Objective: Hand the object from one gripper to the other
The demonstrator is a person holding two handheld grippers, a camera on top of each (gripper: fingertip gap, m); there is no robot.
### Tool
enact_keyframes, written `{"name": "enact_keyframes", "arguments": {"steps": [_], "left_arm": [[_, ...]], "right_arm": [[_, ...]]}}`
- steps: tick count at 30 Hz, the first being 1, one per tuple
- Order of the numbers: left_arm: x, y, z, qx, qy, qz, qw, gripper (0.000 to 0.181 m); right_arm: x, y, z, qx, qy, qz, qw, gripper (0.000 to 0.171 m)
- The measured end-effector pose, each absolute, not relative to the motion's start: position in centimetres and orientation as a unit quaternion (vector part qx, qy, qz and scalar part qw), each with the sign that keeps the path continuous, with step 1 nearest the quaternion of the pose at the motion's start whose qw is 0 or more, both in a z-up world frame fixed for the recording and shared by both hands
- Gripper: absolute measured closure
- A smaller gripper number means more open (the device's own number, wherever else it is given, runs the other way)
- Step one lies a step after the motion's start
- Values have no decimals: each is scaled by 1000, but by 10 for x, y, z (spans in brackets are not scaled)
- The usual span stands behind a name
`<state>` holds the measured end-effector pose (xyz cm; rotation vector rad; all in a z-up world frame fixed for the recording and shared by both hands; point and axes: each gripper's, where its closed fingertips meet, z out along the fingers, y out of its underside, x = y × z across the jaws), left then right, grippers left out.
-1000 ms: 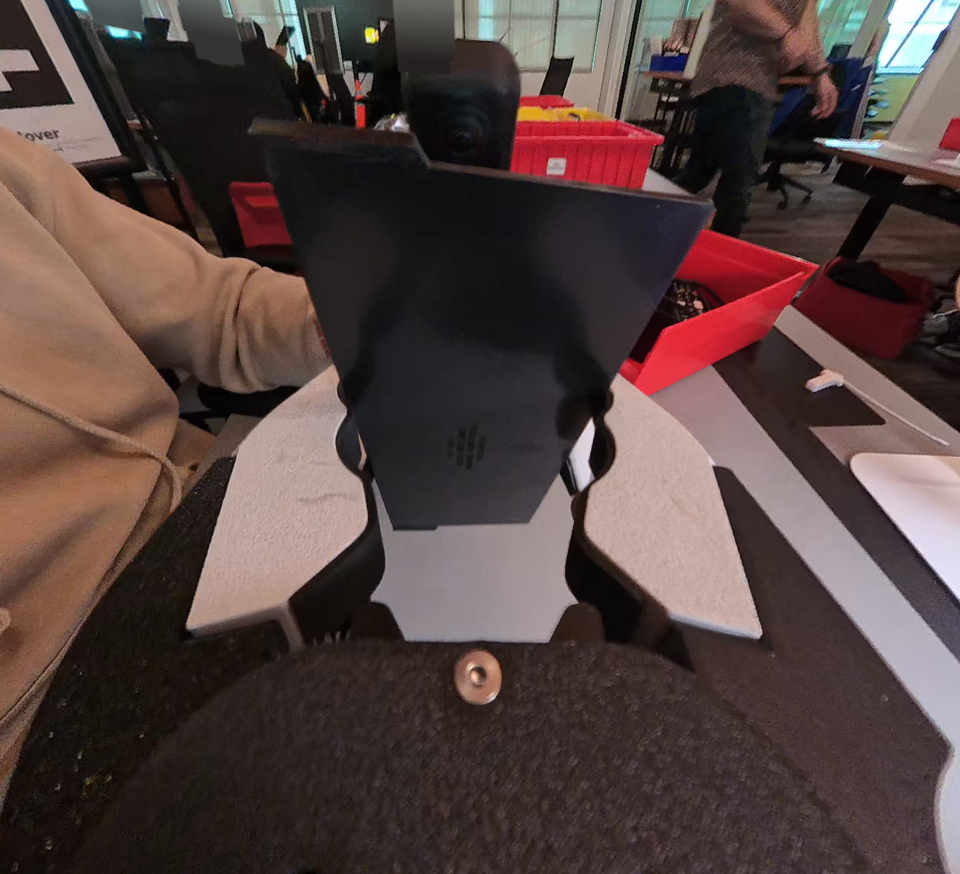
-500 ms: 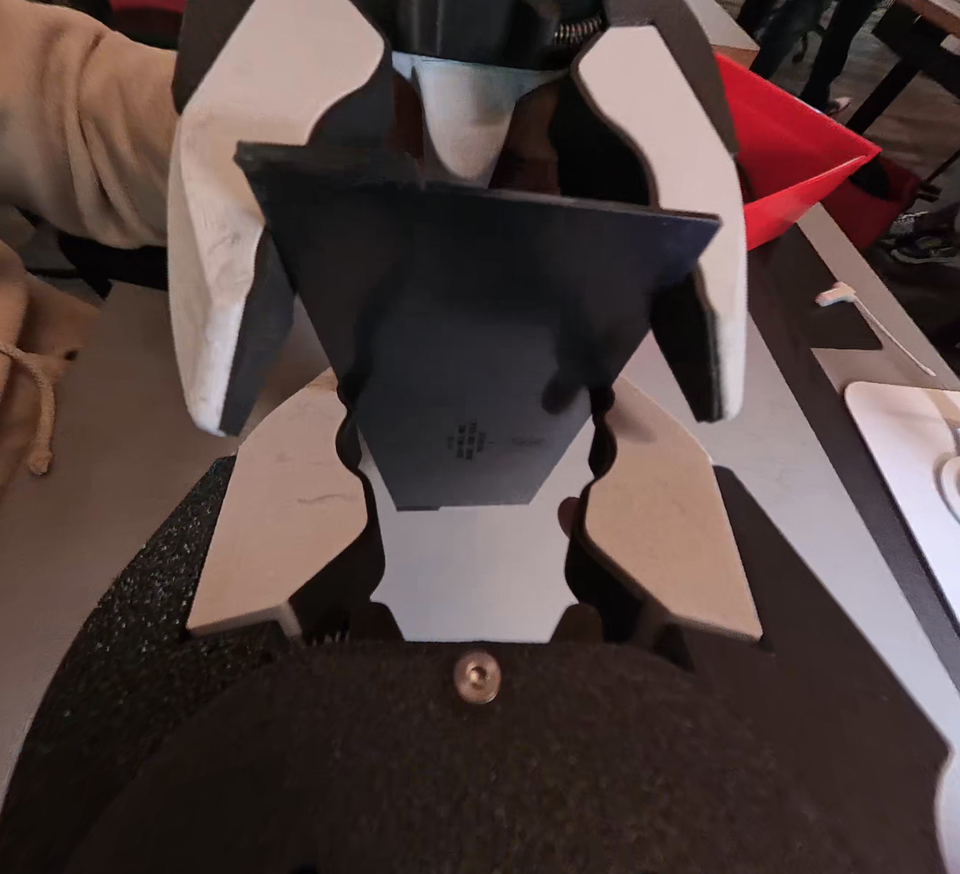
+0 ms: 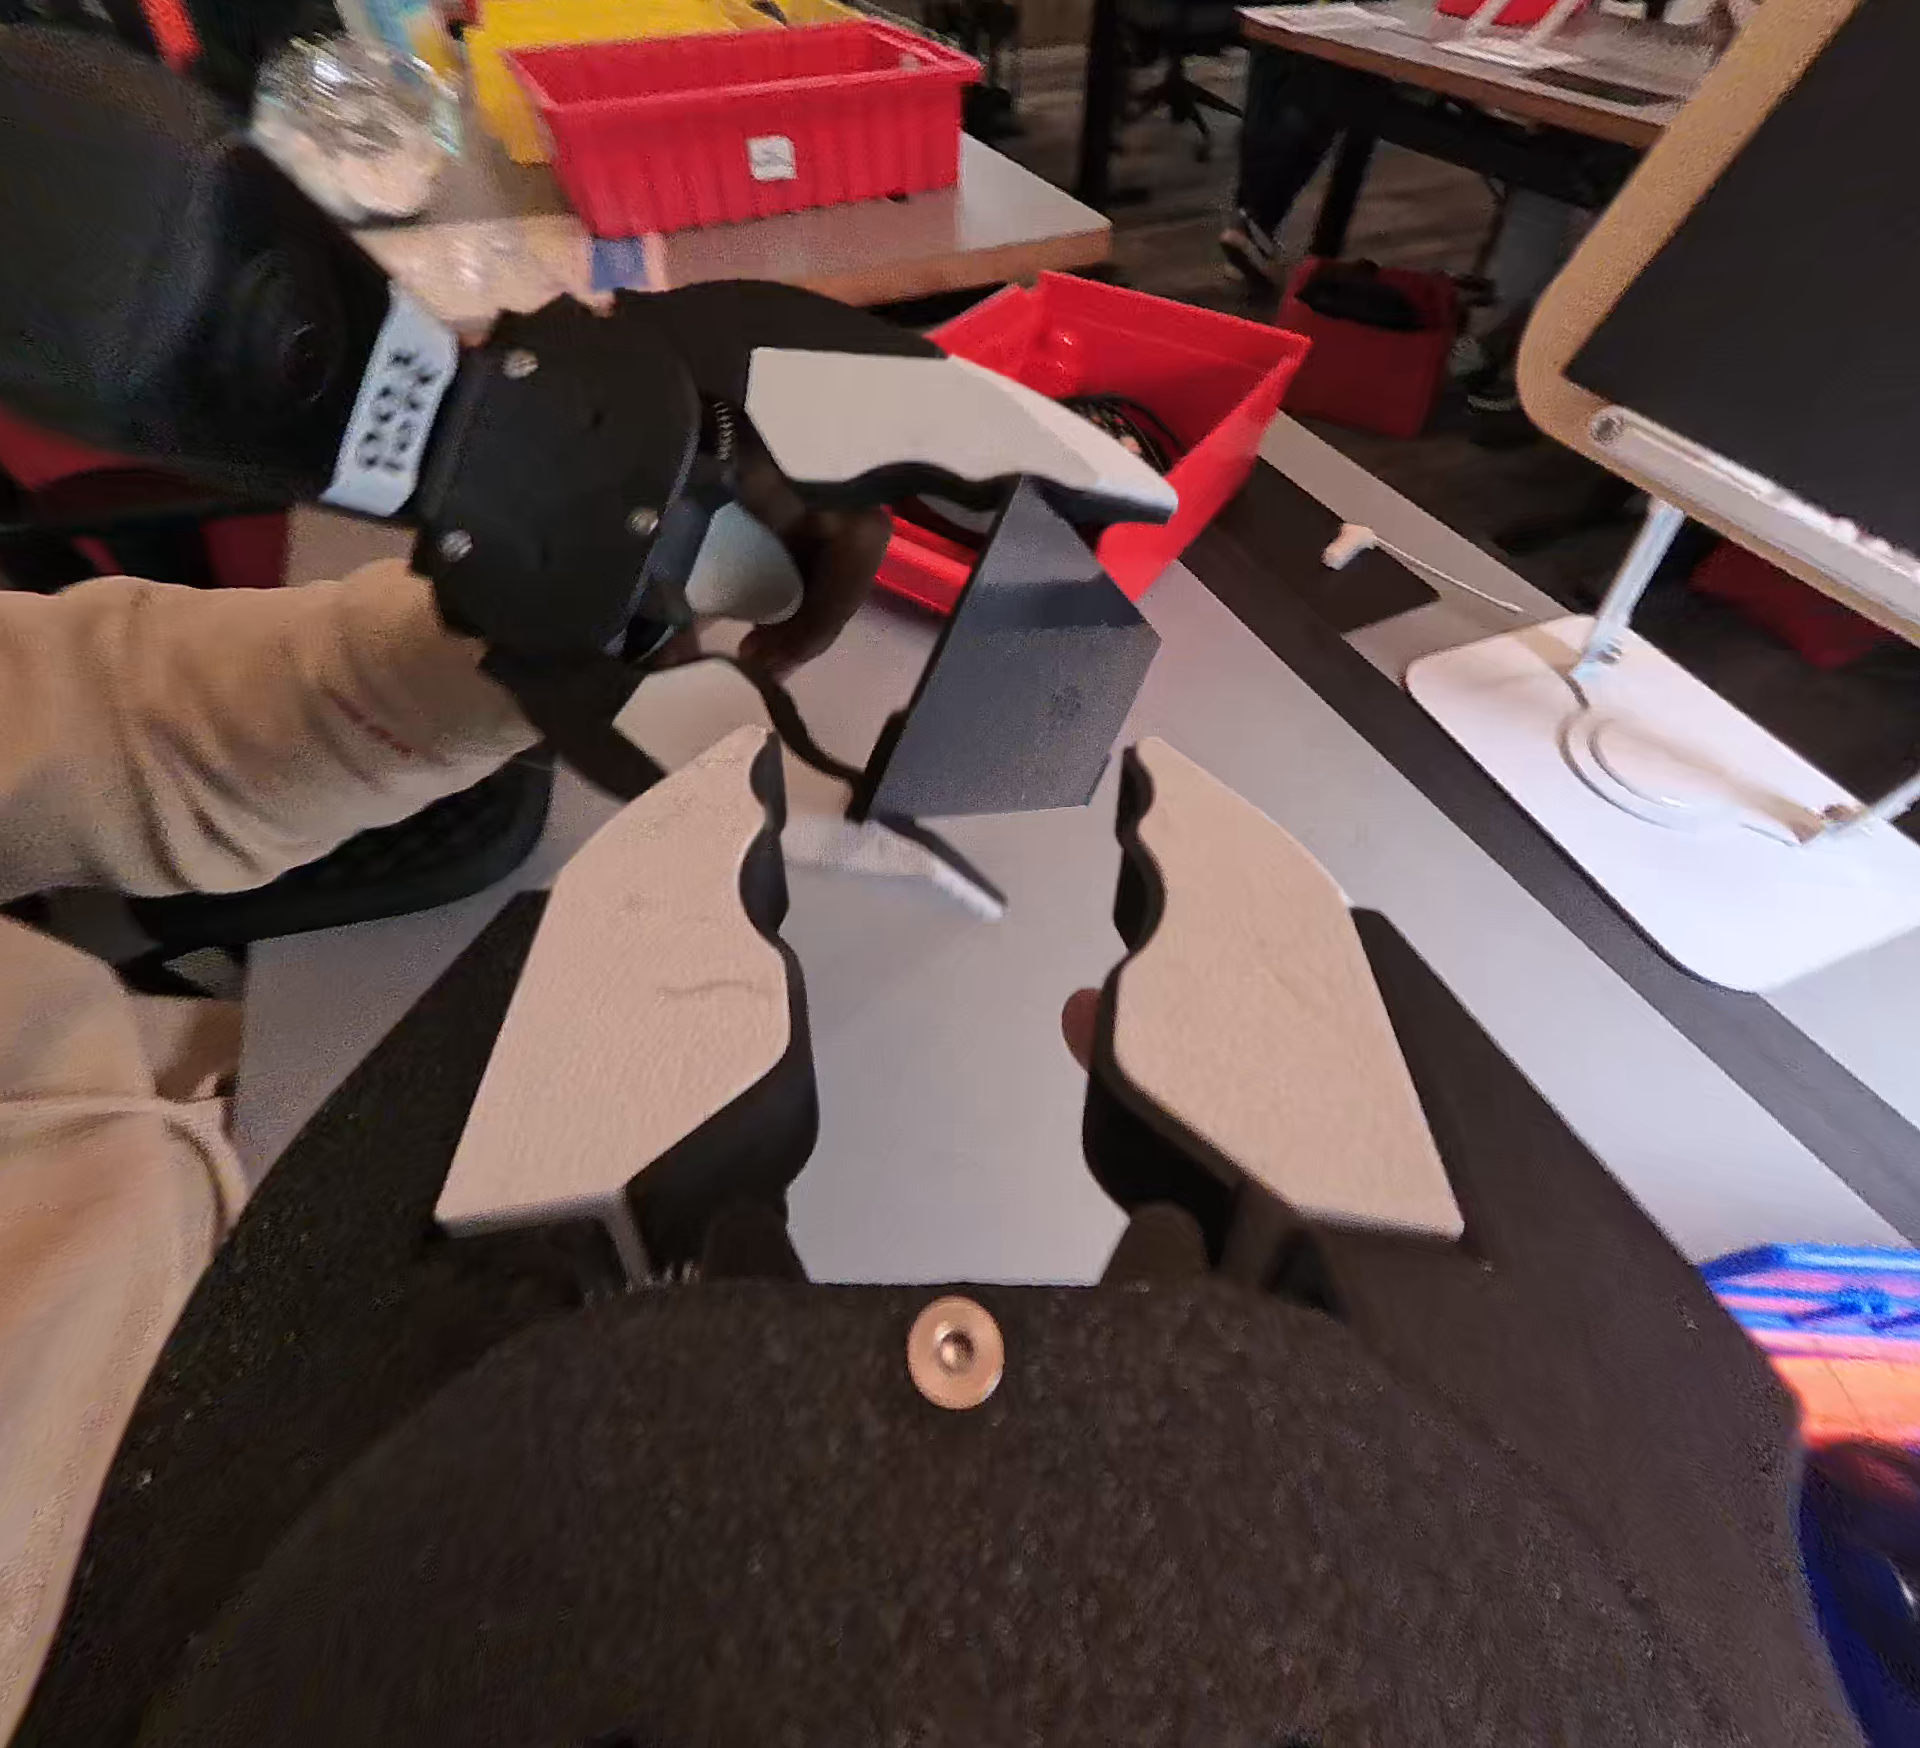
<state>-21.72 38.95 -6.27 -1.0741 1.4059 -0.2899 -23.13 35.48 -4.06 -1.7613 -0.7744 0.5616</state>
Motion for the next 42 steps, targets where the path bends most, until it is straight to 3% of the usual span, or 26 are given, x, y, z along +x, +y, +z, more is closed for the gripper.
{"name": "enact_keyframes", "arguments": {"steps": [2, 4, 5, 8, 13, 16, 20, 25, 29, 30, 32, 35, 39, 42], "left_arm": [[-207, 382, -74, -463, 625, -113, 618, 92], [-201, 383, -87, -473, 631, -101, 606, 93], [-201, 387, -90, -480, 627, -108, 604, 104], [-208, 400, -90, -526, 597, -175, 580, 97], [-226, 424, -75, -564, 544, -232, 576, 102], [-235, 437, -73, -579, 526, -239, 575, 104], [-244, 449, -75, -596, 509, -241, 572, 109], [-250, 458, -75, -603, 500, -233, 576, 115], [-254, 466, -75, -611, 492, -230, 576, 115], [-256, 468, -76, -614, 490, -229, 576, 115], [-261, 475, -77, -621, 483, -224, 575, 116], [-279, 494, -71, -638, 457, -217, 581, 117], [-333, 540, -63, -694, 384, -215, 570, 121], [-385, 587, -72, -755, 334, -220, 520, 129]], "right_arm": [[-239, 362, -58, -761, -320, 220, 520, 120], [-243, 370, -80, -769, -349, 177, 506, 143], [-233, 379, -85, -771, -355, 117, 516, 159], [-203, 389, -77, -756, -369, 48, 538, 170], [-126, 389, -20, -720, -297, -14, 627, 170], [-63, 389, 10, -670, -248, -144, 685, 170], [-5, 401, -2, -608, -253, -305, 688, 170], [42, 439, -95, -700, -257, -324, 583, 169], [90, 433, -164, -831, -200, -347, 385, 161], [92, 427, -176, -863, -181, -313, 354, 155], [92, 417, -177, -893, -142, -265, 335, 121], [67, 410, -140, -884, -151, -210, 390, 107], [13, 409, -71, -813, -181, -133, 537, 114], [-22, 410, -45, -767, -210, -101, 598, 120]]}}
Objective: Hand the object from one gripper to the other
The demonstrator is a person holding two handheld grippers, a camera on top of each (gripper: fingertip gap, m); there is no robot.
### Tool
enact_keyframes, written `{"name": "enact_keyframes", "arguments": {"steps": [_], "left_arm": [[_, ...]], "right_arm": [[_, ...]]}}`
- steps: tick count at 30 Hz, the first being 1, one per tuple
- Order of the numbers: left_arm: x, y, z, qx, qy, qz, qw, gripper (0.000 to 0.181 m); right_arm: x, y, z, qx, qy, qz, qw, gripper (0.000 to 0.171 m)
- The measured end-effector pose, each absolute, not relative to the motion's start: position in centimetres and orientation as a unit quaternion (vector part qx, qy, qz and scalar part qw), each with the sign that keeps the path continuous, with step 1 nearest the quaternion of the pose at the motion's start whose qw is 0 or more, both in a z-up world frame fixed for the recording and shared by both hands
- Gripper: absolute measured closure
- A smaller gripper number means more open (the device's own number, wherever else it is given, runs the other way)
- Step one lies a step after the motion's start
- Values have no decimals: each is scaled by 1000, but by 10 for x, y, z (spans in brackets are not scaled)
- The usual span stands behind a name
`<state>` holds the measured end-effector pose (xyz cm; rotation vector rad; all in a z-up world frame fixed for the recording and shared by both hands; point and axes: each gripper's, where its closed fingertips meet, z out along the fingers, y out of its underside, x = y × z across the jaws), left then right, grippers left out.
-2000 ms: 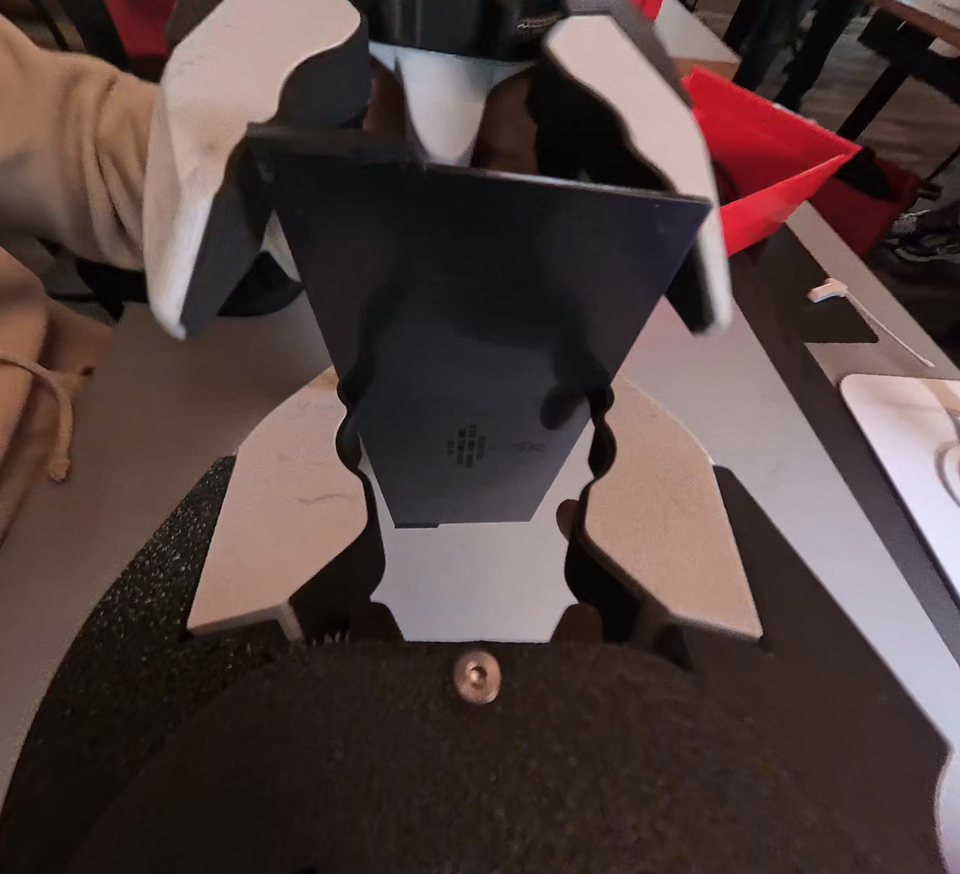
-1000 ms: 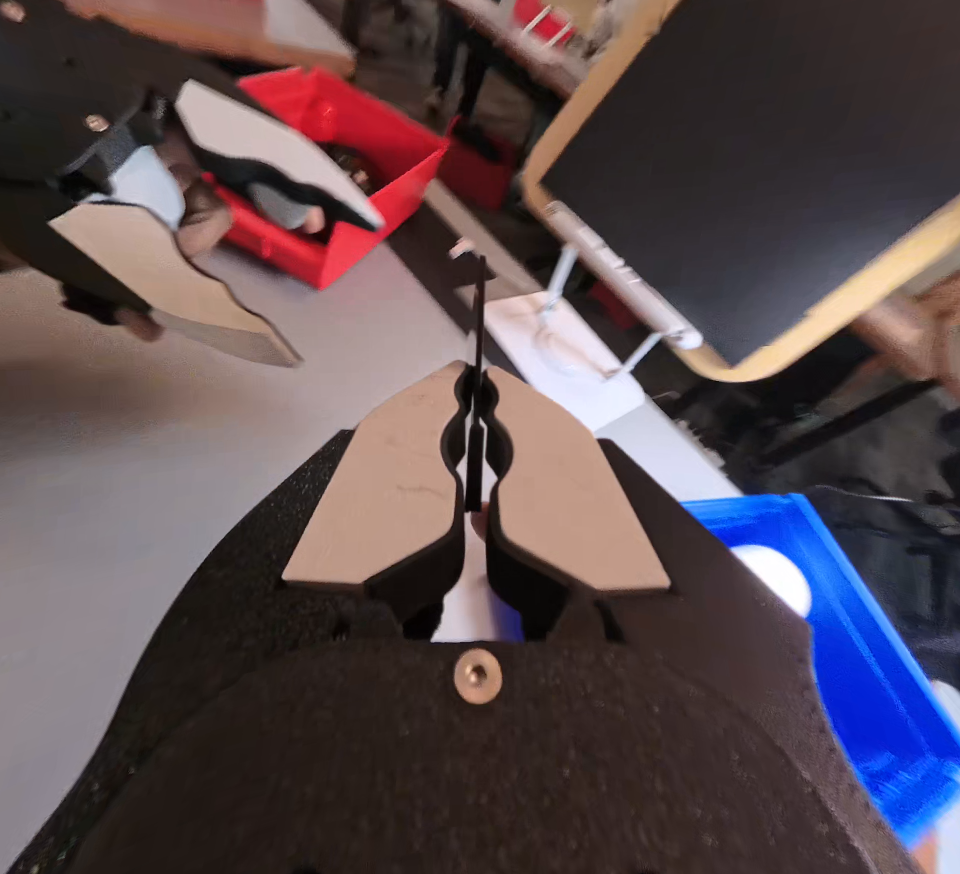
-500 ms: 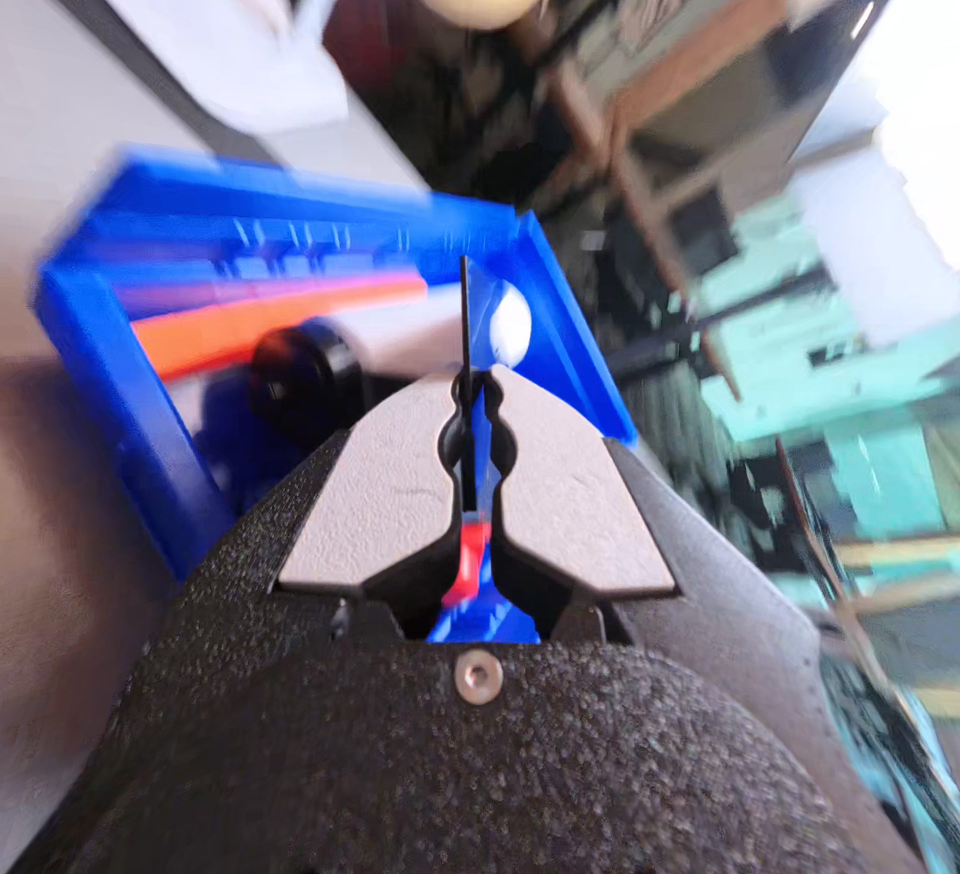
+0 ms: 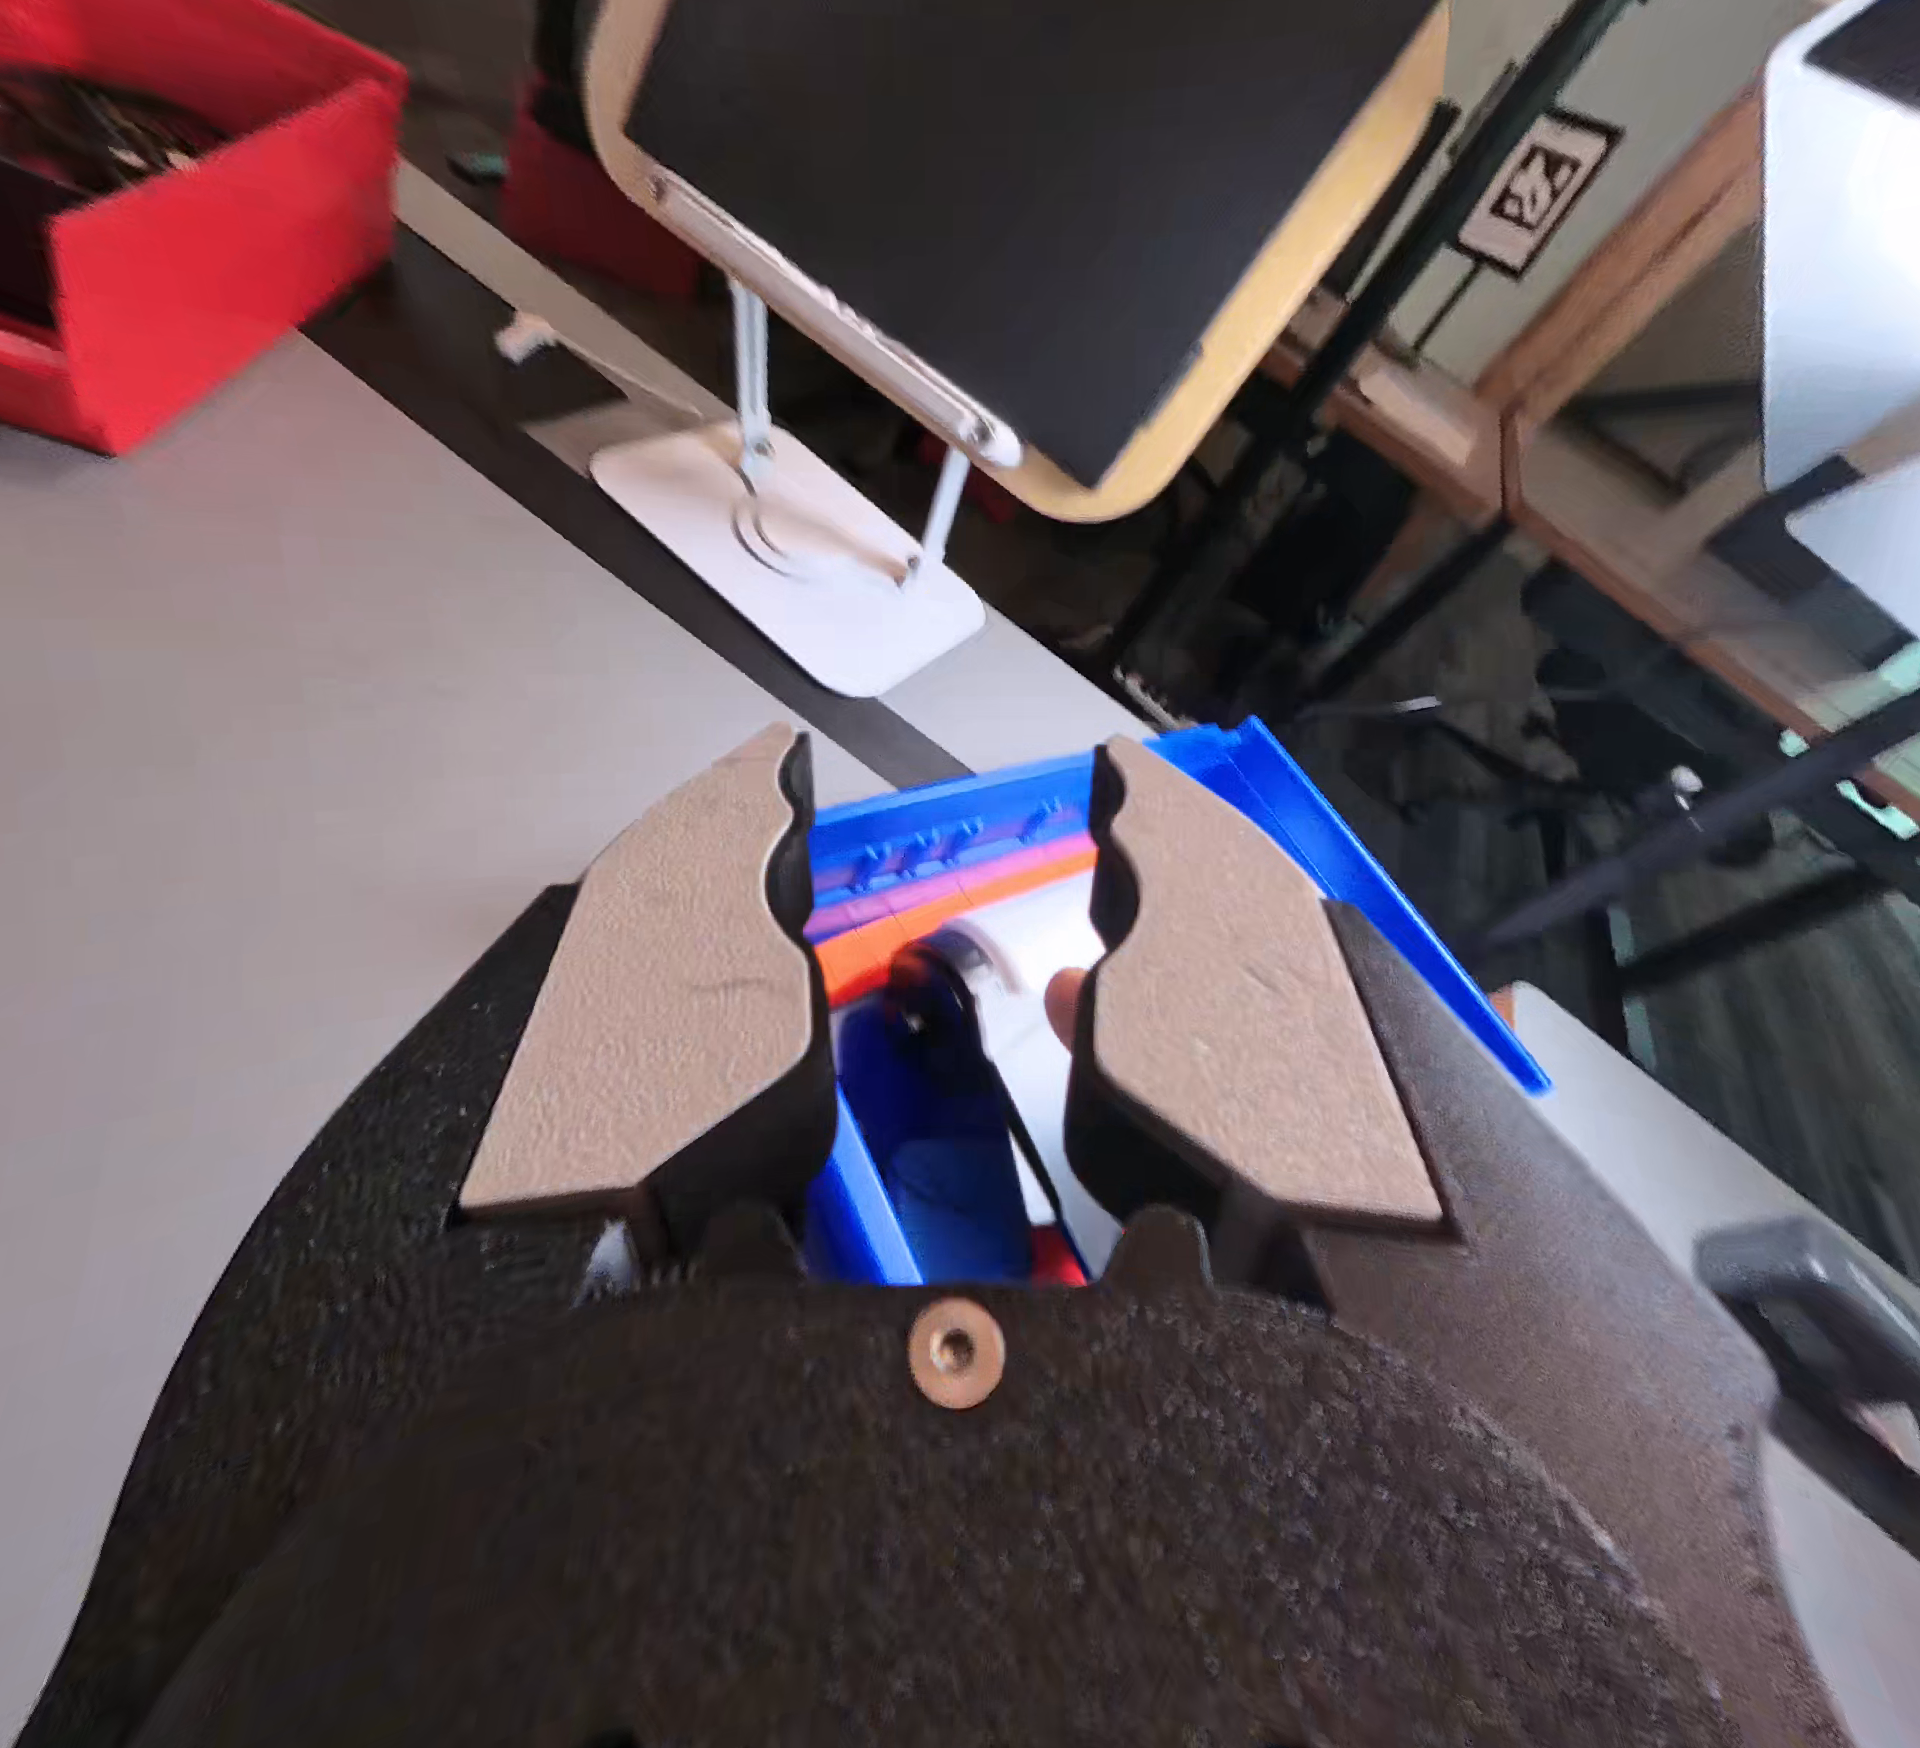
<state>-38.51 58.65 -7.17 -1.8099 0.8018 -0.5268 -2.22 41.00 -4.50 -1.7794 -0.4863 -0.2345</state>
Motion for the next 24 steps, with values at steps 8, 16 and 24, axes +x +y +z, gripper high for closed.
{"name": "enact_keyframes", "arguments": {"steps": [8, 16, 24], "left_arm": [[-502, 692, -162, -830, 470, 13, 301, 143], [-498, 720, -231, -771, 585, 132, 212, 172], [-492, 720, -73, -730, 574, 170, 330, 175]], "right_arm": [[-77, 426, -65, -740, -280, -67, 608, 144], [-84, 435, -85, -741, -293, -61, 601, 153], [-84, 428, -57, -712, -275, -43, 644, 159]]}}
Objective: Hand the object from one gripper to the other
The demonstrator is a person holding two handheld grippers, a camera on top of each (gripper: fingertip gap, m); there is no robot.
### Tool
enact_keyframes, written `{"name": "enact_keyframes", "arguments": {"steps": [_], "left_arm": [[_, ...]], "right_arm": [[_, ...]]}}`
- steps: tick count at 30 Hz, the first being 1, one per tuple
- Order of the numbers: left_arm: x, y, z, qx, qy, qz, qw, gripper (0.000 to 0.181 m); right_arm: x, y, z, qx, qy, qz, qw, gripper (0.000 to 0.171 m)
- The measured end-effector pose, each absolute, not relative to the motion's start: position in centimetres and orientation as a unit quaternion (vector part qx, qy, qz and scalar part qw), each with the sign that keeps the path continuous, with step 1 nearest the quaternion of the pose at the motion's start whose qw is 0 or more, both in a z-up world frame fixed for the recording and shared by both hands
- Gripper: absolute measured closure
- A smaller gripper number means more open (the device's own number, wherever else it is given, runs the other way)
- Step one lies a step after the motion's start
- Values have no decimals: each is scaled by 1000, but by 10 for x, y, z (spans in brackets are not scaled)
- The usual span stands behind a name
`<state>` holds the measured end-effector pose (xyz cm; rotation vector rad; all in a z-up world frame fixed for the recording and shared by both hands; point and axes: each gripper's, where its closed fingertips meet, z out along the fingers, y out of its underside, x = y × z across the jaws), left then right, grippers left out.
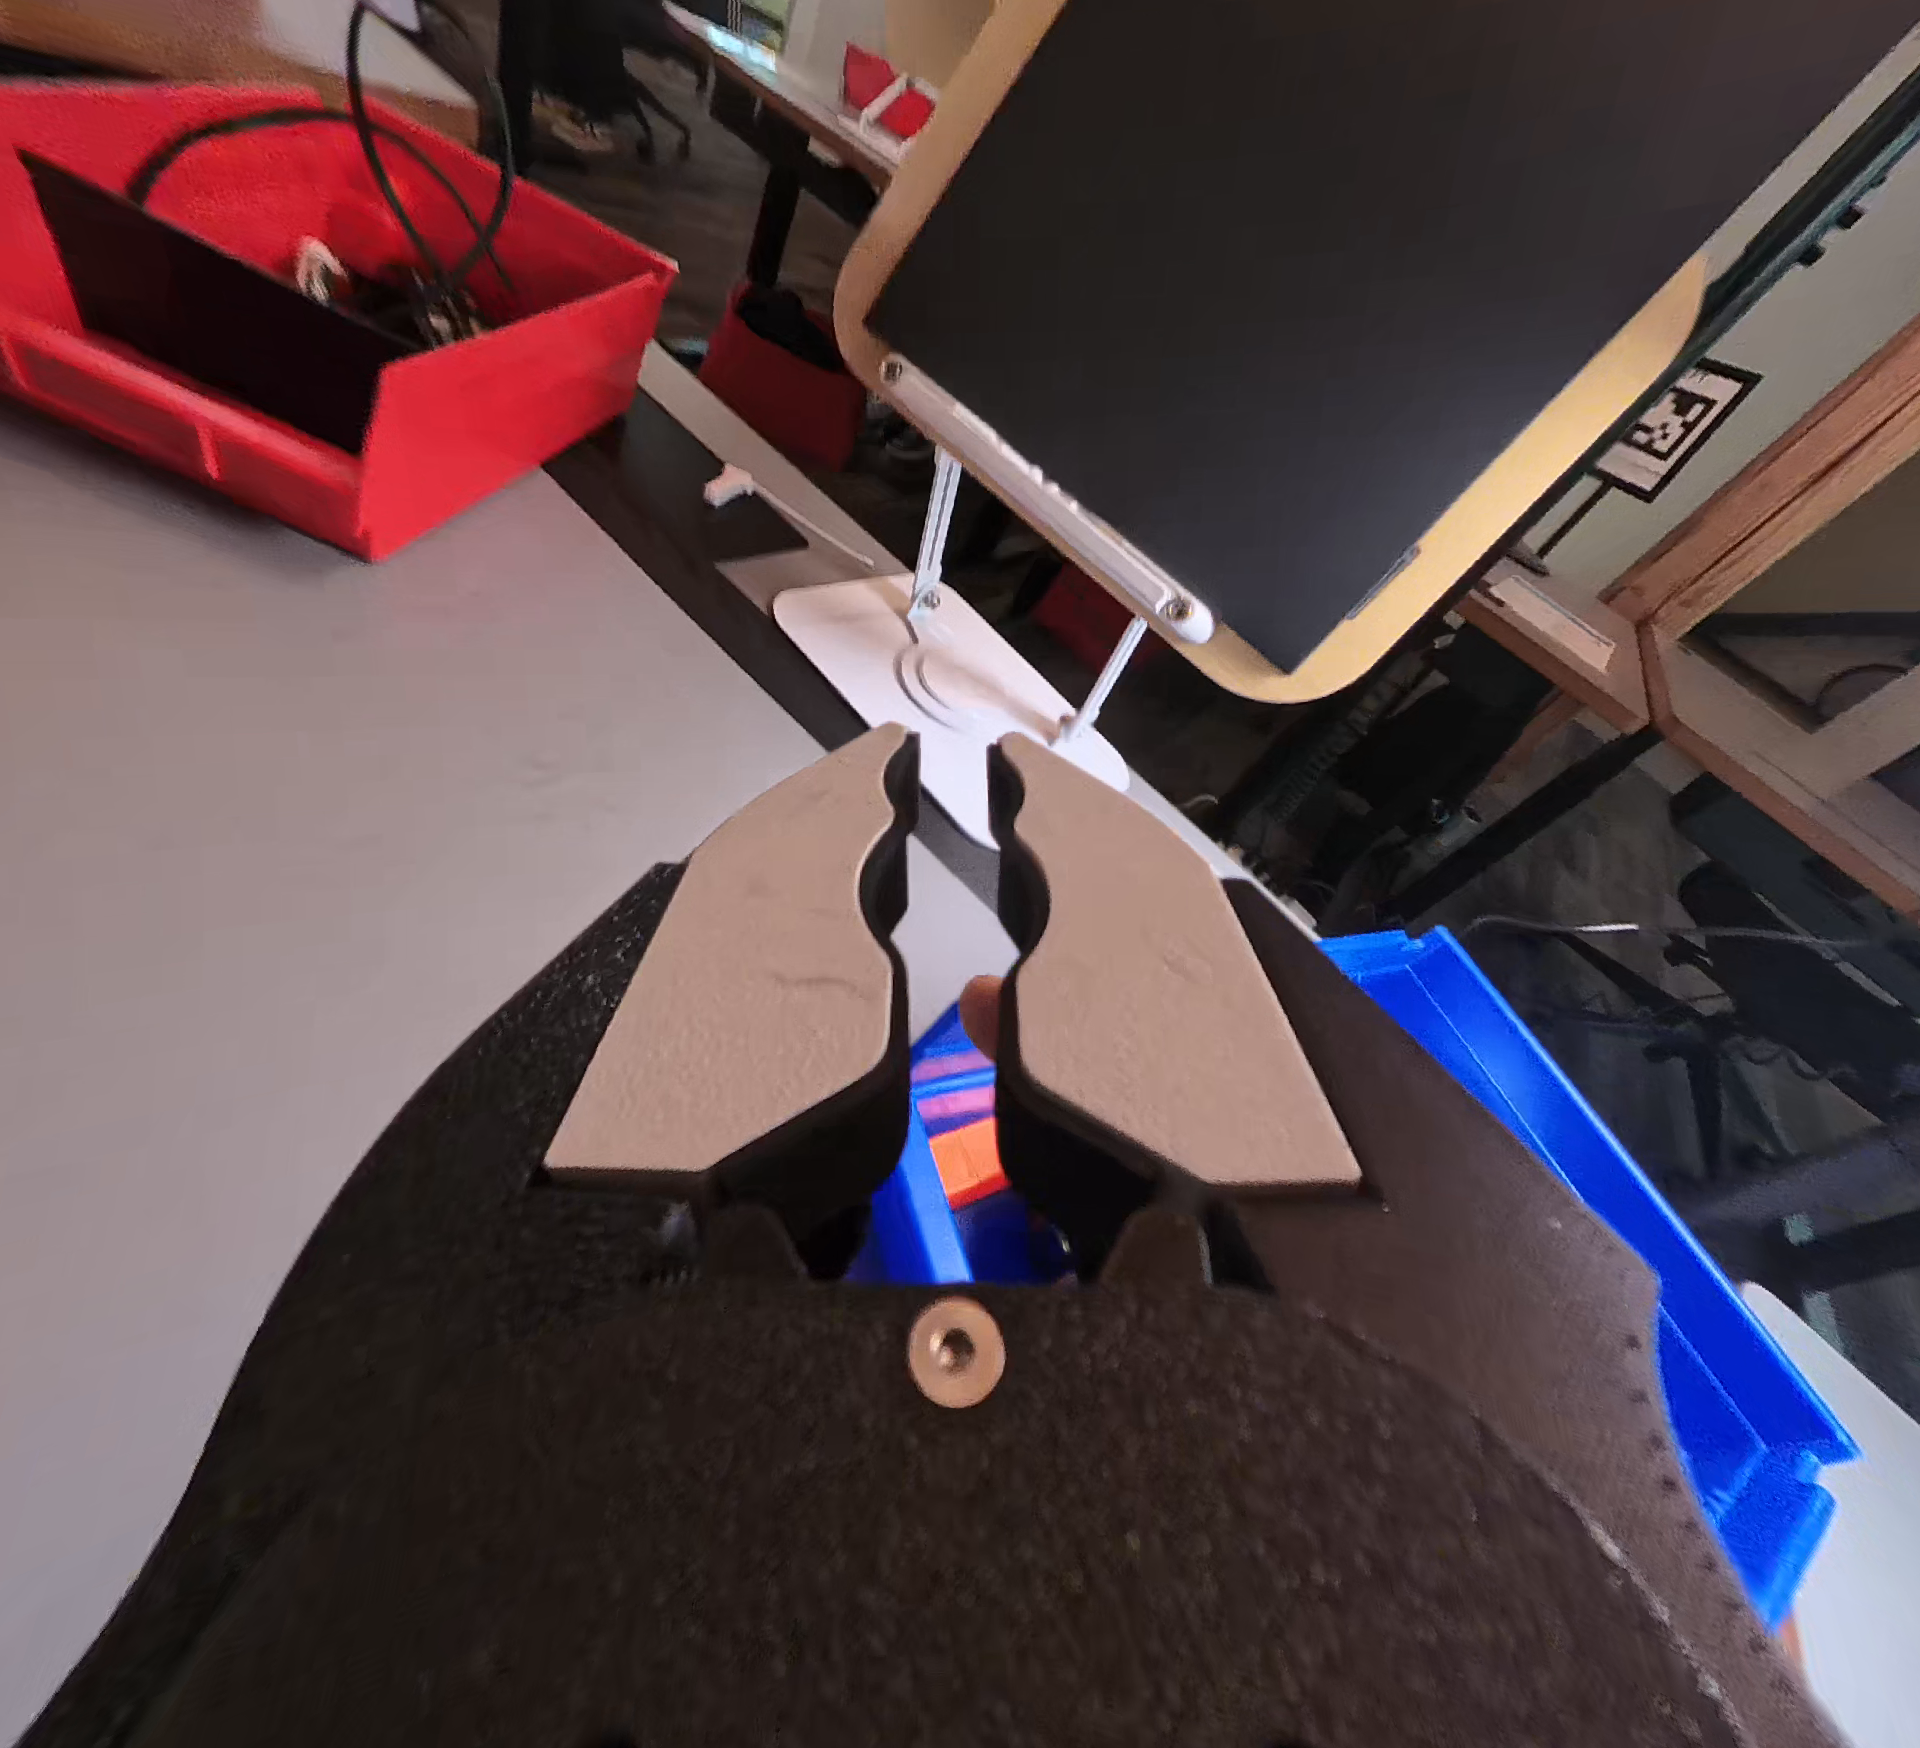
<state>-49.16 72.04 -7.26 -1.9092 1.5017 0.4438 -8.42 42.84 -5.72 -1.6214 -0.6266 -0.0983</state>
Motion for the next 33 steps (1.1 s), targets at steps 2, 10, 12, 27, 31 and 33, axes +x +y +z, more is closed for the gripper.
{"name": "enact_keyframes", "arguments": {"steps": [2, 10, 12, 27, 31, 33], "left_arm": [[-484, 703, -14, -715, 567, 171, 372, 176], [-402, 565, 102, -624, 589, 77, 507, 175], [-371, 519, 91, -601, 616, 12, 509, 176], [-273, 357, 13, -483, 694, -214, 490, 176], [-305, 373, 43, -499, 637, -235, 539, 176], [-323, 387, 47, -521, 609, -243, 546, 175]], "right_arm": [[-91, 422, -43, -699, -267, -29, 662, 159], [-163, 384, 10, -629, -278, 56, 724, 148], [-184, 377, 16, -617, -288, 61, 730, 141], [-175, 402, -22, -633, -343, -143, 679, 171], [-82, 400, 2, -656, -259, -247, 665, 171], [-31, 389, 9, -682, -214, -288, 638, 171]]}}
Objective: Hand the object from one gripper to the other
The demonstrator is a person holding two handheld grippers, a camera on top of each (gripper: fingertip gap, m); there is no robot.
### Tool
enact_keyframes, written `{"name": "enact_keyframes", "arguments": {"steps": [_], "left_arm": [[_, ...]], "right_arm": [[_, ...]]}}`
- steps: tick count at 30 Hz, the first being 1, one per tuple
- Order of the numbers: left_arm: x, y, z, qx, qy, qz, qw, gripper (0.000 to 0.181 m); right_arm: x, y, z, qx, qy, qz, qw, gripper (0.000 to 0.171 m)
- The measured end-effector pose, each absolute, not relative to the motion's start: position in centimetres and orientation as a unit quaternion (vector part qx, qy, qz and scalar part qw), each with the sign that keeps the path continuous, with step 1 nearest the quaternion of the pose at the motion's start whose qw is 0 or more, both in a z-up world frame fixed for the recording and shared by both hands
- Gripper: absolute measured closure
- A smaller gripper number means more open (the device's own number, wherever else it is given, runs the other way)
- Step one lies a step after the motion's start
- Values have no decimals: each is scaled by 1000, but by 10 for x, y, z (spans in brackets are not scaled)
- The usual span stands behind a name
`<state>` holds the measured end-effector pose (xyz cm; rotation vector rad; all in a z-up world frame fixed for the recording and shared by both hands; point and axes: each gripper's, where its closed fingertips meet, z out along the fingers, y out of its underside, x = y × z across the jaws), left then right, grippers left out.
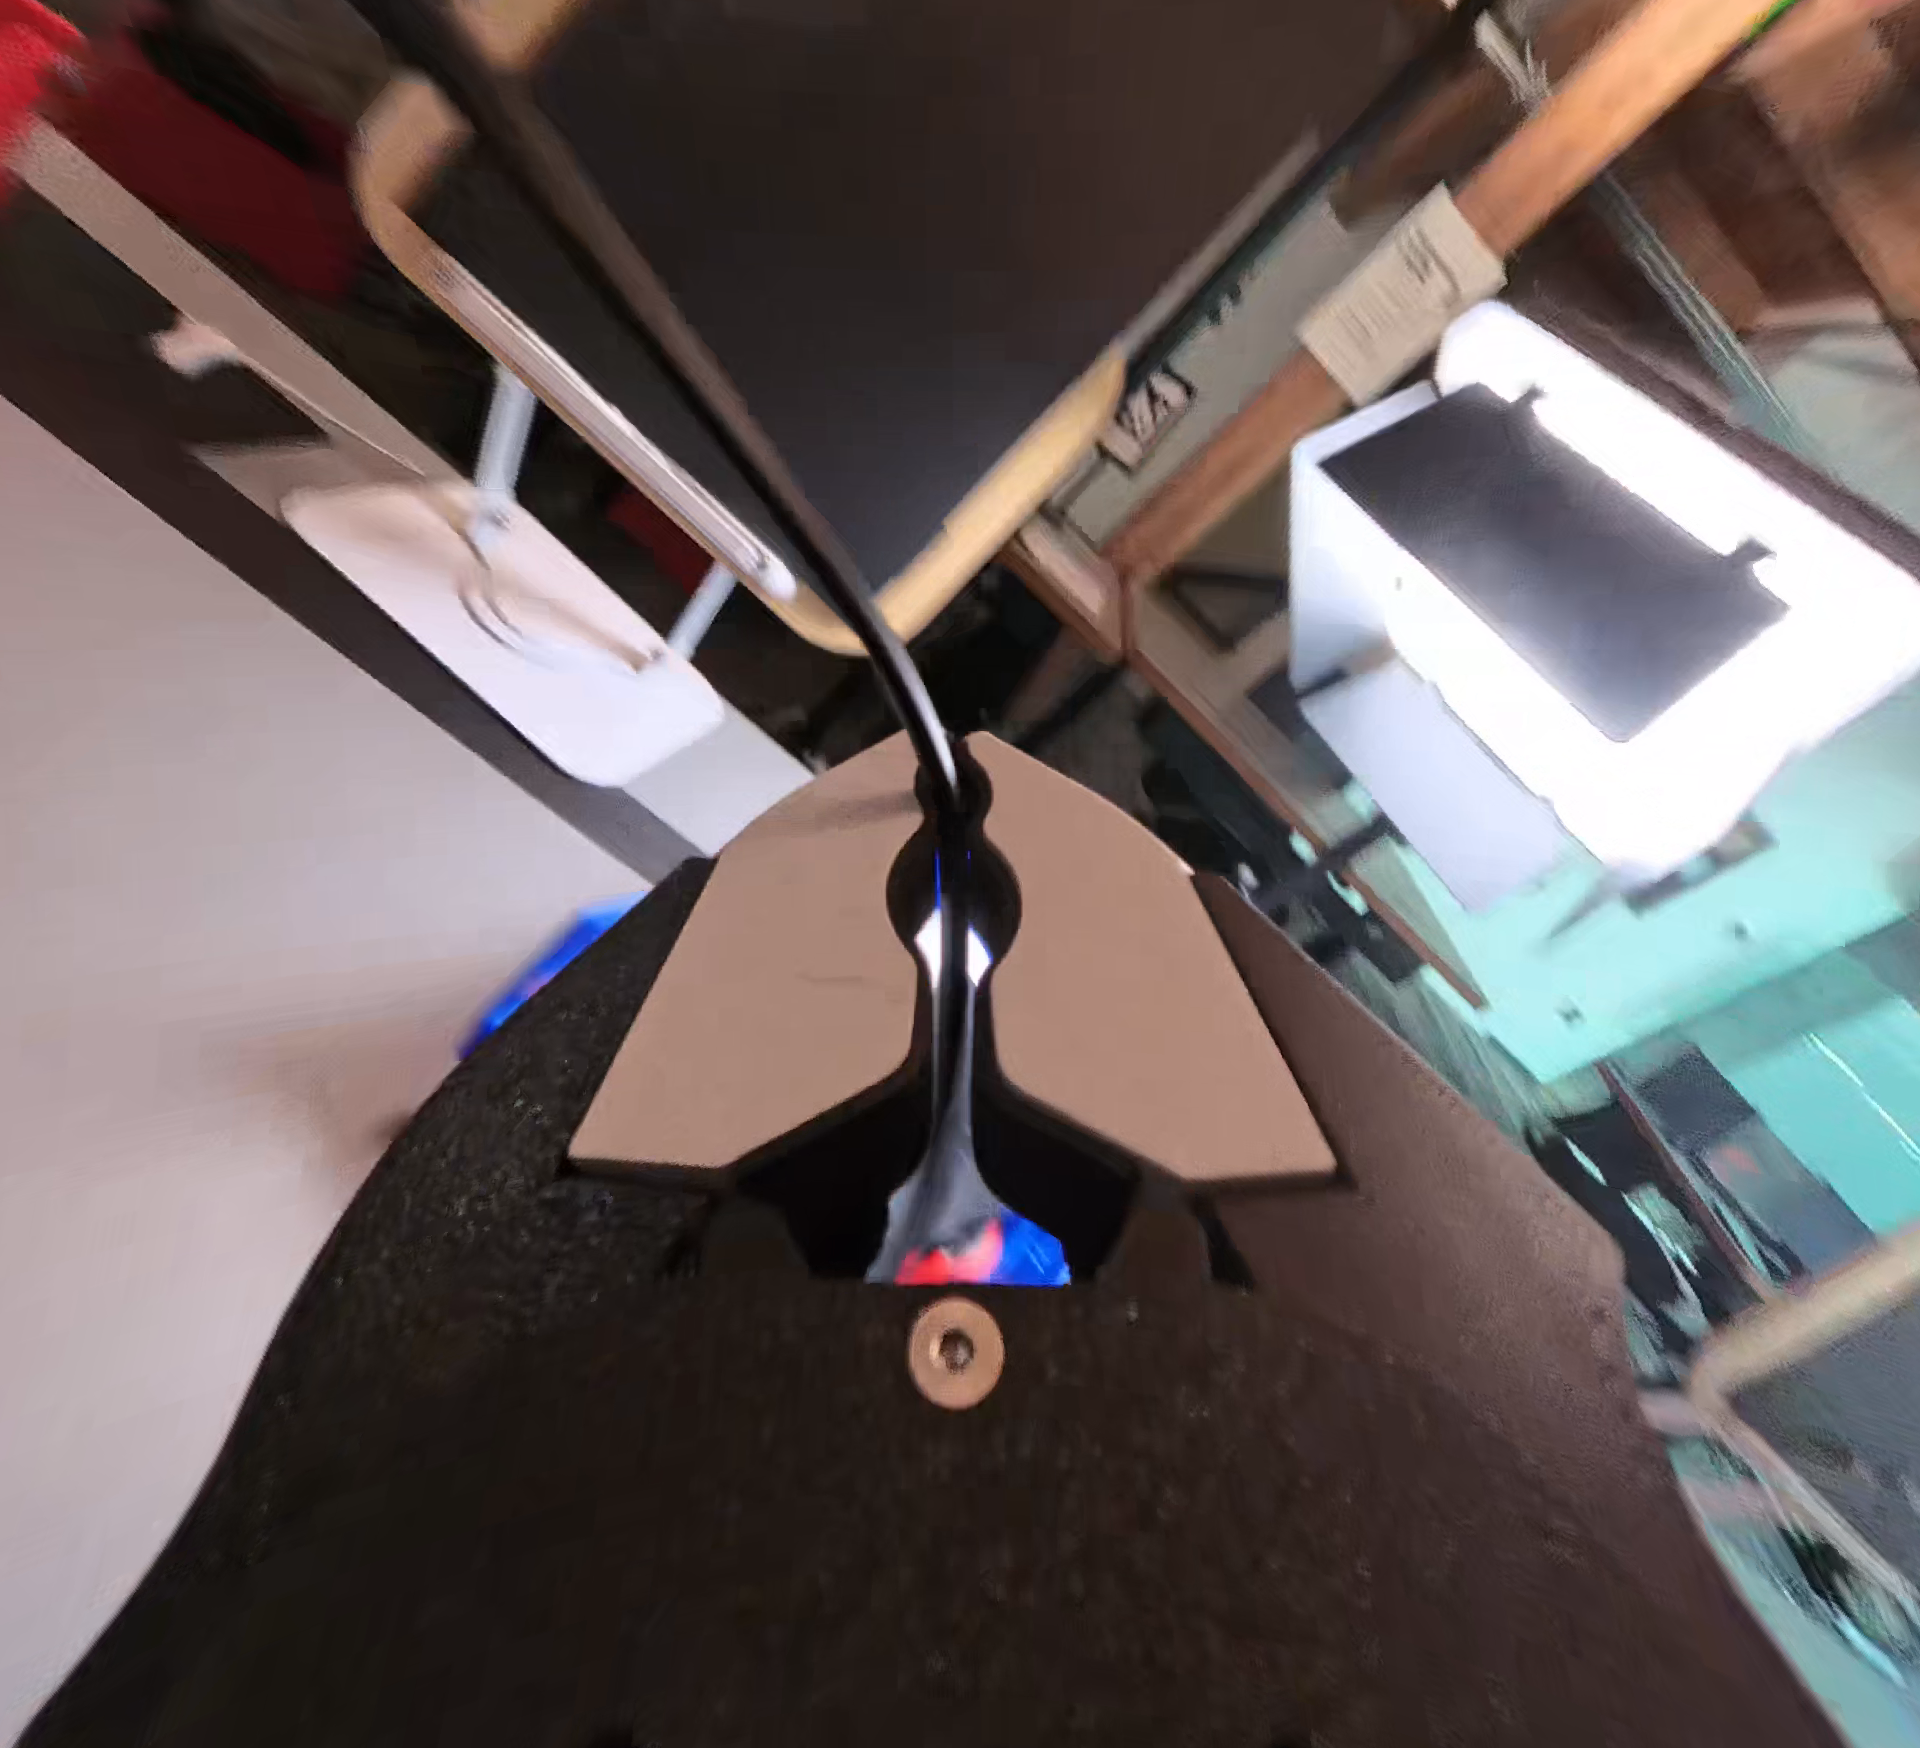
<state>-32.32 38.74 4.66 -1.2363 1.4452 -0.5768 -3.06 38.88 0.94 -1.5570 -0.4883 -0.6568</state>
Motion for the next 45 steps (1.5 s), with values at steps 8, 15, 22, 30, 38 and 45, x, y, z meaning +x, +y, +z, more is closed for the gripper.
{"name": "enact_keyframes", "arguments": {"steps": [8, 15, 22, 30, 38, 45], "left_arm": [[-308, 393, -29, -579, 623, -294, 436, 175], [-260, 363, -112, -587, 686, -304, 302, 175], [-245, 356, -135, -593, 689, -312, 274, 175], [-243, 345, -117, -559, 692, -345, 300, 175], [-226, 360, -96, -518, 635, -403, 407, 138], [-189, 347, -92, -515, 545, -504, 428, 141]], "right_arm": [[84, 287, -92, -909, -157, -284, 262, 120], [48, 322, -46, -844, -198, -291, 404, 127], [-131, 350, -19, -724, -377, -40, 577, 124], [-233, 369, -132, -680, -570, -35, 460, 161], [-175, 371, -33, -682, -404, 7, 610, 171], [-153, 367, 2, -692, -302, 57, 653, 171]]}}
